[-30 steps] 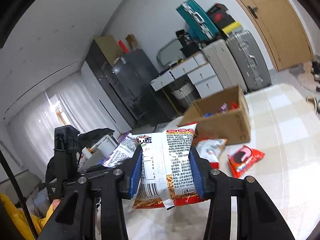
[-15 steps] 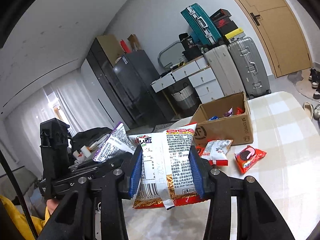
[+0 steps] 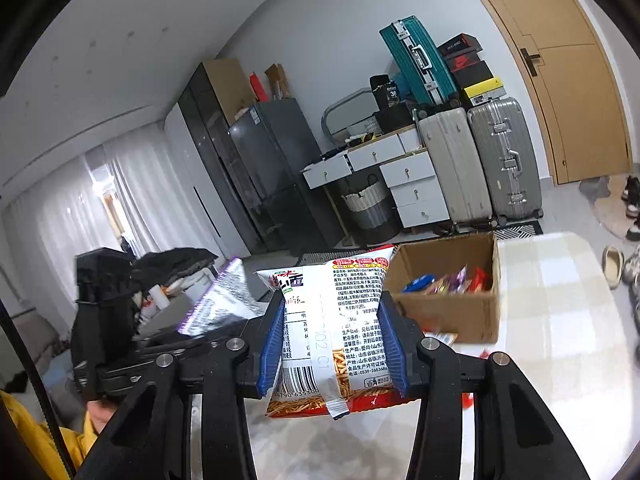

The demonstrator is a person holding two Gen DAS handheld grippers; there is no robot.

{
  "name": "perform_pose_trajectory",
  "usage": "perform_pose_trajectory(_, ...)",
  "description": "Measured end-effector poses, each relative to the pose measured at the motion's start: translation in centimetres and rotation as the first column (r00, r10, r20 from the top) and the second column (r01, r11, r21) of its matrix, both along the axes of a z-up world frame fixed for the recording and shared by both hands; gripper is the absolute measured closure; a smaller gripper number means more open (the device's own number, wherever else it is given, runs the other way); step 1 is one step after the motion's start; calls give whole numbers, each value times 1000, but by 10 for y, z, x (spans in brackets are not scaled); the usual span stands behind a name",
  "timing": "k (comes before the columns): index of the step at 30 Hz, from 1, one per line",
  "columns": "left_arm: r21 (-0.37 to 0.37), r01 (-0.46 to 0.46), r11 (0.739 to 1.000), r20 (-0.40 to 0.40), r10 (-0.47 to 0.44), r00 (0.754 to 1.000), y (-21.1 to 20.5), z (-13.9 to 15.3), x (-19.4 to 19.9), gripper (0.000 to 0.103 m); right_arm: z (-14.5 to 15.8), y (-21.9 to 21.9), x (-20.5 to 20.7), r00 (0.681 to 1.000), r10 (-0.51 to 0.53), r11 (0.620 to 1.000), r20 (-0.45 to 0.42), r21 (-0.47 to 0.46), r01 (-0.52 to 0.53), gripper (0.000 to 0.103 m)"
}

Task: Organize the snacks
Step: 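Lift the purple candy bag and white snack bag and carry both over the box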

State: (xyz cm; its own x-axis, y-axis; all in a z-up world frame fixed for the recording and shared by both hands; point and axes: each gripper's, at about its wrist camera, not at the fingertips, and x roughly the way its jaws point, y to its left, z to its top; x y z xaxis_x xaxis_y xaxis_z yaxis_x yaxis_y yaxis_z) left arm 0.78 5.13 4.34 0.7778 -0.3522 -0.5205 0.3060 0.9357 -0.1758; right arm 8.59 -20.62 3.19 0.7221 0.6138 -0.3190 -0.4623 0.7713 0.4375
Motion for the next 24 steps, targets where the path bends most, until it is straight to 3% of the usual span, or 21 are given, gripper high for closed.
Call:
perform_pose_trajectory(9, 9, 1, 1000, -25, -1, 1000, -11, 21, 65, 63, 23, -6, 74, 999, -1, 1000, -37, -12, 1, 58)
perform_pose_trajectory(17, 114, -18, 993, -38, 23, 999, -54, 8, 146, 63, 31, -4, 137, 998, -3, 999, -61, -46, 0, 58)
perform_pose_trajectory(24, 161, -2, 987, -97, 18, 995, -95, -14, 219, 63, 20, -7, 184, 994, -15, 998, -106, -58, 9, 58)
